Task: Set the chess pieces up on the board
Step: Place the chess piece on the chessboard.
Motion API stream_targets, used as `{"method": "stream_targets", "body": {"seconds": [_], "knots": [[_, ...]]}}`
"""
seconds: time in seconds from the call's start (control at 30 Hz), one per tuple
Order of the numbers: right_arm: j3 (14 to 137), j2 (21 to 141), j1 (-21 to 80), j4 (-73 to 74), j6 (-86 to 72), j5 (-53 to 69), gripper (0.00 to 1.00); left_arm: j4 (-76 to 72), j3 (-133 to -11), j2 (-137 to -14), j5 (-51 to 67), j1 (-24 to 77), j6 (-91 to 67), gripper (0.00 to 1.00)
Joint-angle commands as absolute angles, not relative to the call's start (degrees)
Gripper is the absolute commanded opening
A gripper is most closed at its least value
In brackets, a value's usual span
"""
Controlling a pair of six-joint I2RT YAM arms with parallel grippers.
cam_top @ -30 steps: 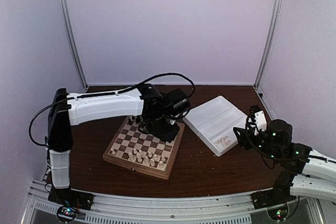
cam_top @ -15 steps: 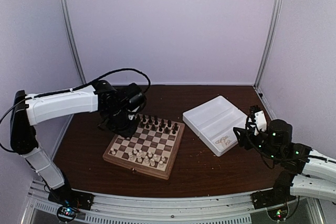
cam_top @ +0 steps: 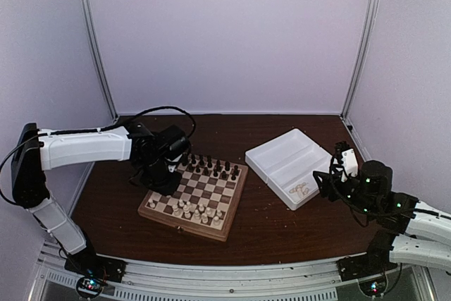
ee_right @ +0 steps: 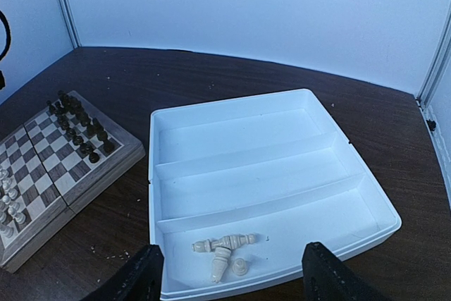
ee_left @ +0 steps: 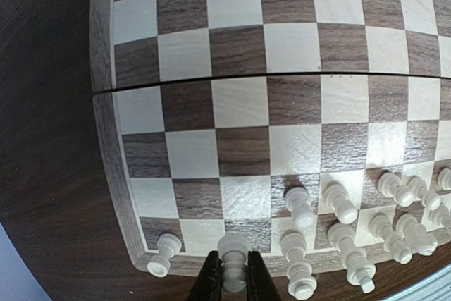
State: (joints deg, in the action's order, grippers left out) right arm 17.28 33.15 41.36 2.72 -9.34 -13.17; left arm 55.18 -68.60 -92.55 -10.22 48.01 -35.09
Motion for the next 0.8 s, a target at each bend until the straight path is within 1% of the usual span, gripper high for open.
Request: {"method": "stream_targets", "body": {"seconds": [0.0,0.77], "knots": [[16.34,32.71,41.13,1.49,-9.59,-14.06,0.71,50.81,-67.36,-91.92,-8.57,47.55,-35.77,0.03],[16.17,32.43,41.13,1.49,-9.54,-13.97,0.71,49.09,-66.07,-96.76,-9.31,47.46,-35.72,0.03]]}}
